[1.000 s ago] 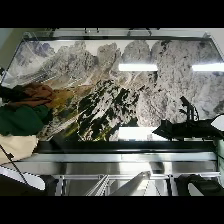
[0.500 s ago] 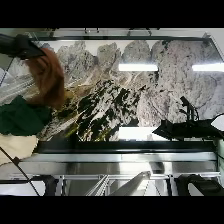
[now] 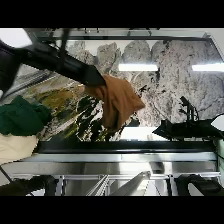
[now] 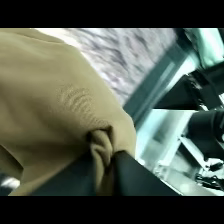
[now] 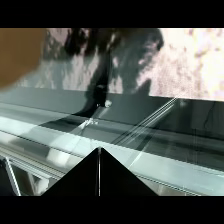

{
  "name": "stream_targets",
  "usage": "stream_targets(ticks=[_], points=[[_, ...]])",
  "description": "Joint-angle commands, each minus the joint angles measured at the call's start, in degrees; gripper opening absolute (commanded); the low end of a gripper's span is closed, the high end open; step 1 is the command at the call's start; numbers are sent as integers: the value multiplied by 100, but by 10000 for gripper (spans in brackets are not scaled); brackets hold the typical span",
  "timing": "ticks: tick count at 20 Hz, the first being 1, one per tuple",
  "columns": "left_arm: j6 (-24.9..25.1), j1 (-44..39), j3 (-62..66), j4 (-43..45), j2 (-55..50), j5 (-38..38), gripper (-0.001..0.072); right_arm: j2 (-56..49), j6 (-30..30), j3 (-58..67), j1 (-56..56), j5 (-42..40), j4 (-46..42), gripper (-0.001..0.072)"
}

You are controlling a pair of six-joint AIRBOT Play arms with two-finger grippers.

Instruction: Fold the shirts.

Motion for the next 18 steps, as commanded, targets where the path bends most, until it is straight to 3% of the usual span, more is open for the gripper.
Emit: stream_targets(ticks=[1, 4, 6, 8, 9, 13, 18], points=[[0, -741, -431, 494, 39, 649, 316, 2, 0, -2, 7, 101, -17, 19], [-203, -627, -262, 1331, 39, 243, 316, 2, 0, 0, -2, 2, -15, 19], [-492, -282, 15, 1362, 42, -293, 316, 2, 0, 9, -105, -20, -17, 52], [-765, 125, 166, 1362, 42, -769, 323, 2, -332, 9, -192, -24, -42, 415], [-822, 315, 151, 1366, 39, -999, 323, 2, -522, 9, -212, -24, -44, 451], [-837, 745, -907, 1375, 48, -1104, 323, -90, -887, 7, -208, -42, -42, 452], [-407, 863, -2898, 1108, 17, 643, 323, -922, -1464, 4, -184, -278, 31, 452]])
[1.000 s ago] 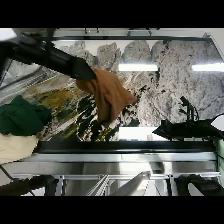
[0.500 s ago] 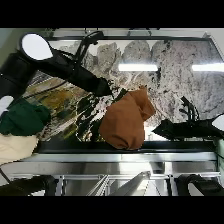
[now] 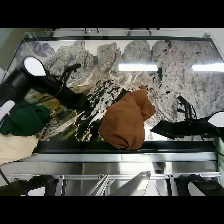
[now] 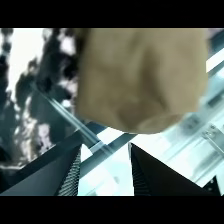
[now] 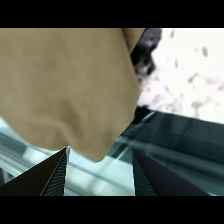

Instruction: Fold the shirts.

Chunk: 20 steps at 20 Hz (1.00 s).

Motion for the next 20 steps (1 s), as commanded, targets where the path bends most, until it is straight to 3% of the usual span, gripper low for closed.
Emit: stream_targets(ticks=[1, 5, 9, 10, 12, 13, 14, 15, 20], points=[[446, 31, -1222, -365, -90, 1167, 323, -678, -529, 0, 24, -254, 186, 452], [1014, -251, -1602, -1027, -944, 1412, 323, -1729, -1663, 2, 245, -461, 1497, 451], [1064, -555, -1141, -1014, -1825, 1106, 323, -2490, -2667, 2, 494, -459, 2557, 450], [1064, -627, -938, -1014, -2039, 966, 323, -2610, -2706, 2, 507, -457, 2634, 406], [1062, -745, -533, -1023, -2378, 678, 322, -2712, -2826, 2, 509, -446, 2691, 196], [1064, -820, -297, -1029, -2538, 485, 303, -2708, -2826, 4, 503, -378, 2706, 106], [1134, -872, -101, -1029, -2638, 339, 42, -2697, -2828, 7, 503, -278, 2712, 19], [1250, -914, 109, -1102, -2675, 210, 1, -2682, -2835, 9, 501, -144, 2710, 18], [1451, -669, 1060, -2190, -2046, -688, 1, -2315, -2855, 444, 490, 1019, 2741, 16]])
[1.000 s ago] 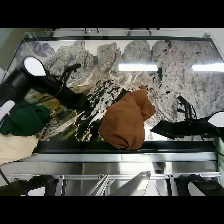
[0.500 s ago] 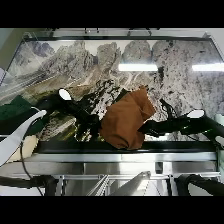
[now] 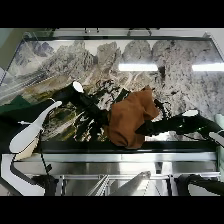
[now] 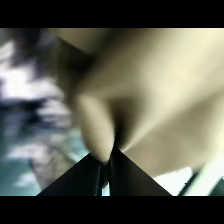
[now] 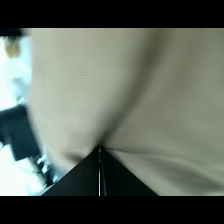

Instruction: Fold the shirts.

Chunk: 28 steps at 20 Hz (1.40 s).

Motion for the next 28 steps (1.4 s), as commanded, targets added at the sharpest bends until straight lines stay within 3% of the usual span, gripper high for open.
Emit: stream_targets(ticks=[1, 6, 10, 11, 12, 13, 15, 16, 17, 18, 23, 28], points=[[140, 225, 660, -951, 590, -752, 1, 431, 55, 420, 4, 831, 243, 16], [339, 883, 1397, -2159, 2277, -914, 1, 1937, 83, 1779, 4, 1038, 1381, 16], [382, 1121, 1329, -1766, 3171, -914, 23, 2527, 1237, 2203, 7, 339, -114, 18], [380, 1119, 1019, -1591, 3300, -914, 24, 2494, 1482, 2151, 7, 337, -629, 61], [385, 1108, 597, -1475, 3414, -914, 24, 2435, 1631, 2070, 7, 313, -929, 231], [385, 1110, 188, -1375, 3484, -918, 22, 2350, 1670, 1965, 7, 243, -1025, 350], [382, 1110, -619, -1119, 3532, -916, 22, 2129, 1663, 1792, 9, 201, -1027, 374], [385, 1110, -942, -872, 3523, -872, 116, 1987, 1665, 1740, 9, 201, -1060, 381], [382, 1110, -1200, -625, 3488, -776, 335, 1832, 1665, 1692, 9, 199, -1128, 483], [382, 1110, -1440, -407, 3418, -643, 343, 1644, 1665, 1641, 15, 199, -1180, 618], [382, 1176, -2232, 114, 2745, 33, 343, 577, 1661, 1397, 125, -256, -1220, 624], [378, 1895, -2227, 264, 1770, -245, 342, -702, 1665, 1403, 129, -1012, -1023, 621]])
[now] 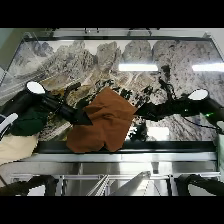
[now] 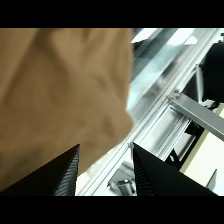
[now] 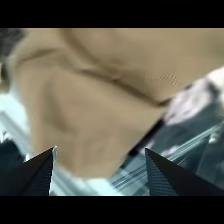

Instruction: Fold the shirts.

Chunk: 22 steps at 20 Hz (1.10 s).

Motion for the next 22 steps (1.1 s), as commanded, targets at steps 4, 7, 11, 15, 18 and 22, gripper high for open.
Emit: stream_targets(ticks=[4, 7, 11, 15, 18, 22], points=[[-9, 1021, -83, 157, -686, -192, 342, -1456, -15, 107, 11, -658, 339, 619], [-7, 1257, -81, 374, -682, -125, 342, -1812, -402, 343, 11, -656, 918, 614], [-286, 1279, -81, 1696, -682, 142, 342, -2162, -610, 697, 13, -680, 1421, 551], [-415, 1196, -87, 1790, -682, 286, 342, -2356, -737, 881, 13, -673, 1690, 289], [-262, 839, -85, 1801, -686, 529, 342, -2361, -802, 881, 13, -614, 1740, 19], [-264, 243, -85, 1773, -686, 660, 342, -2358, -887, 881, 13, -490, 1790, 19]])
